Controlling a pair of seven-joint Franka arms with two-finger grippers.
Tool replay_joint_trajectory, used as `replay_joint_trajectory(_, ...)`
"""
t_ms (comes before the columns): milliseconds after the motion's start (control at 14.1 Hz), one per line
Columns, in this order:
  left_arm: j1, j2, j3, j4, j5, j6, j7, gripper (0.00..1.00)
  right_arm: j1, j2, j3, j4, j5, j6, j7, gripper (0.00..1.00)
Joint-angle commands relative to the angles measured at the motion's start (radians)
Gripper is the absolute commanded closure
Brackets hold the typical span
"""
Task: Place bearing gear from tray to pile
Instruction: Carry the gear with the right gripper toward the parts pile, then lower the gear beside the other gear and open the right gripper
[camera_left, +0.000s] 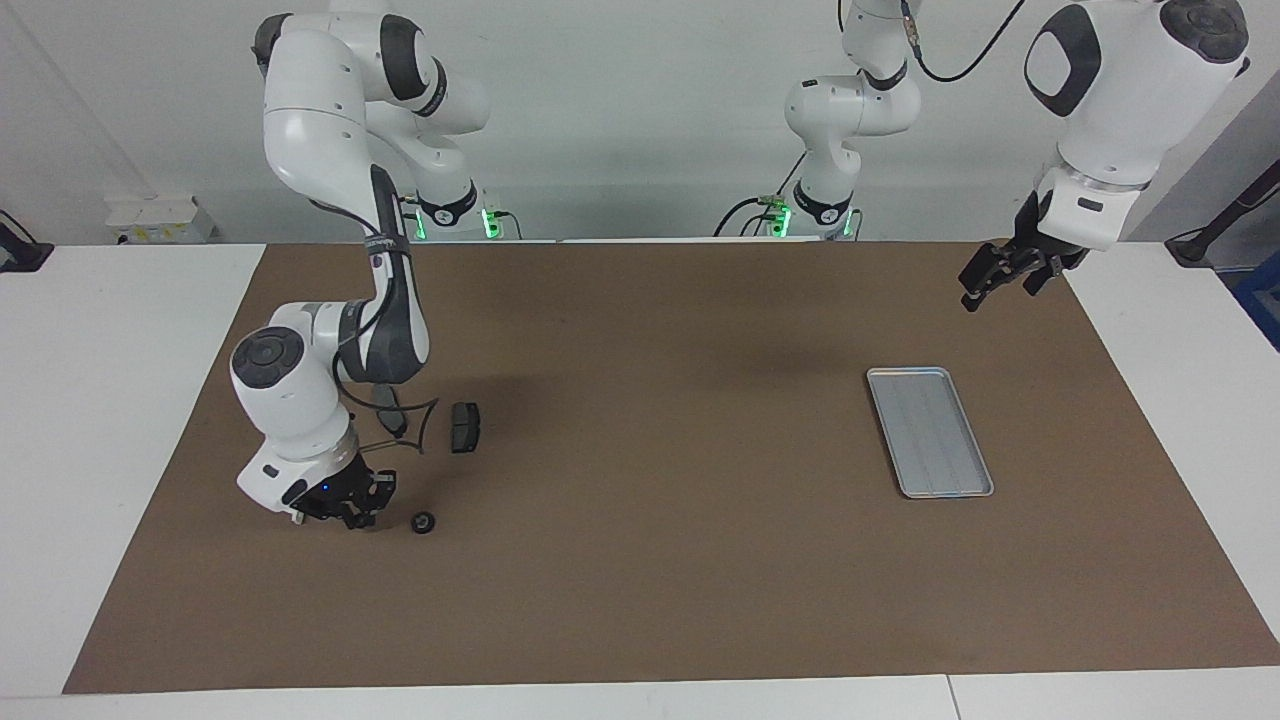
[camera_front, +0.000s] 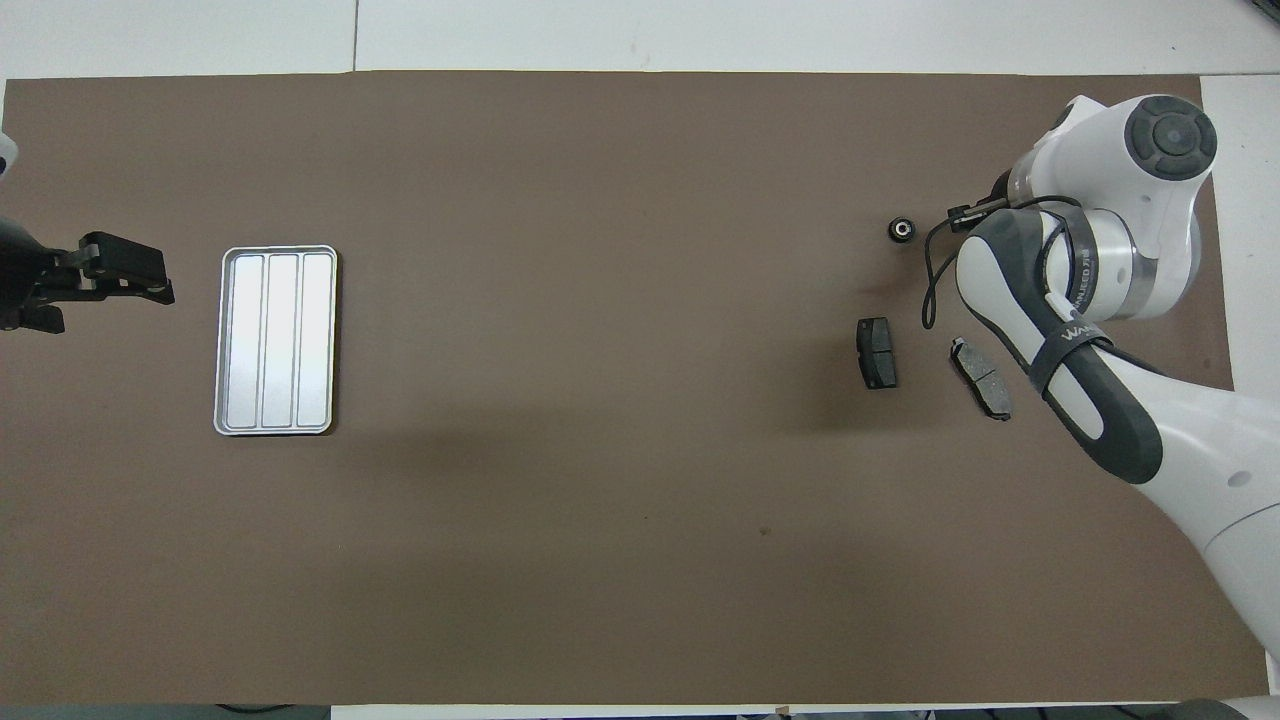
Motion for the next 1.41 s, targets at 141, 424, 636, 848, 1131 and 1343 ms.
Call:
replay_joint_trajectory(141, -0.001, 0.011, 0.012, 0.030, -0.003, -0.021, 0.007, 0.00, -0.026, -0.015, 0.019, -0.036, 0.013, 0.034, -0.033, 1.00)
replay_joint_trajectory(424, -0.004, 0.008, 0.007, 0.030, -0.003, -0.021, 0.007, 0.00, -0.029, -0.014, 0.019, -0.060, 0.020, 0.064, -0.032, 1.00)
replay_joint_trajectory(636, -0.001, 0.008, 0.007, 0.029, -0.003, -0.021, 0.006, 0.00, -0.024, -0.012, 0.020, -0.103, 0.034, 0.138, -0.026, 1.00)
replay_joint_trajectory(848, -0.001, -0.001, 0.007, 0.015, -0.003, -0.022, 0.004, 0.00, -0.010, -0.012, 0.020, -0.096, 0.036, 0.135, -0.012, 0.01)
replay_joint_trajectory(1131, -0.001, -0.001, 0.007, 0.013, -0.003, -0.022, 0.004, 0.00, 0.034, -0.098, 0.024, -0.019, 0.036, -0.099, 0.037, 0.00)
replay_joint_trajectory(1343, -0.001, -0.001, 0.007, 0.013, -0.003, -0.022, 0.004, 0.00, 0.042, -0.203, 0.025, 0.029, 0.036, -0.299, 0.052, 0.00)
